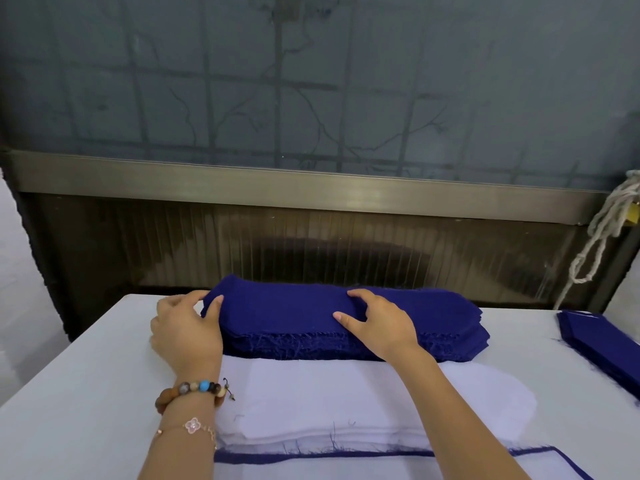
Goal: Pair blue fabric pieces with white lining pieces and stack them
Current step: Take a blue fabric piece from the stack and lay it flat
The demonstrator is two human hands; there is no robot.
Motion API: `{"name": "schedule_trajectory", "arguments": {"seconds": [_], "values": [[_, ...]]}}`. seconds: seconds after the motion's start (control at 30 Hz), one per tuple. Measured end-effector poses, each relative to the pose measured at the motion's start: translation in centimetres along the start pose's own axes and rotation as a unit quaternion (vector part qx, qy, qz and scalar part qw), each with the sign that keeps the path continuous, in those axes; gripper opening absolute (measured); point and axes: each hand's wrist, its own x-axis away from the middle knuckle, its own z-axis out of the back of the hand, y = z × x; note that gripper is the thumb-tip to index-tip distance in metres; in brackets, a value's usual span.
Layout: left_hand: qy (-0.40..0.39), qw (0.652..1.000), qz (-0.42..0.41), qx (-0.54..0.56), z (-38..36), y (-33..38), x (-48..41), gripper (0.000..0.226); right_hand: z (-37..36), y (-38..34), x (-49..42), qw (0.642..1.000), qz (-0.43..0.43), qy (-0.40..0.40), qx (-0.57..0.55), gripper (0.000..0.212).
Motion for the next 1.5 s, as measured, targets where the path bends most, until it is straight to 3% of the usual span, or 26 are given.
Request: {"name": "schedule_trajectory", "arguments": {"seconds": [0.13,0.23,0.33,0.53,0.63,0.8,1.07,1.23,1.43,1.5], "values": [[0.079,0.996,-0.035,0.006,0.0,-0.1,-0.1,0.024,0.0,0.1,0.0,1.000,0.001,-0.001,-0.001,0.065],[0.094,0.993,-0.058,0.033,0.0,-0.1,-0.3,0.025,0.0,0.0,0.0,1.000,0.000,-0.004,0.002,0.065],[0.046,0.983,-0.075,0.163,0.0,0.1,-0.1,0.021,0.0,0.0,0.0,1.000,-0.002,-0.006,0.004,0.066],[-0.114,0.933,0.006,0.343,0.4,0.8,0.0,0.009,0.2,-0.1,0.0,1.000,-0.004,-0.012,-0.001,0.072],[-0.189,0.924,-0.016,0.332,0.2,1.2,0.4,0.009,0.3,-0.1,-0.1,1.000,-0.002,-0.019,-0.005,0.075],[-0.241,0.921,-0.031,0.306,-0.3,1.3,0.6,0.020,0.3,-0.1,-0.1,1.000,-0.007,-0.025,-0.010,0.073],[-0.243,0.916,-0.018,0.319,-0.6,1.0,0.3,0.017,0.3,-0.2,0.1,0.999,-0.014,-0.030,-0.009,0.071],[-0.231,0.932,-0.072,0.269,-0.4,1.3,0.6,0.023,0.5,-0.4,0.1,0.999,-0.008,-0.033,-0.002,0.069],[-0.191,0.956,-0.090,0.206,-0.9,1.9,1.2,0.017,0.8,-1.8,0.2,0.994,0.072,-0.067,0.040,0.044],[-0.186,0.959,-0.085,0.197,-1.0,2.0,1.2,0.016,0.8,-3.1,0.2,0.991,0.102,-0.077,0.046,0.045]]}}
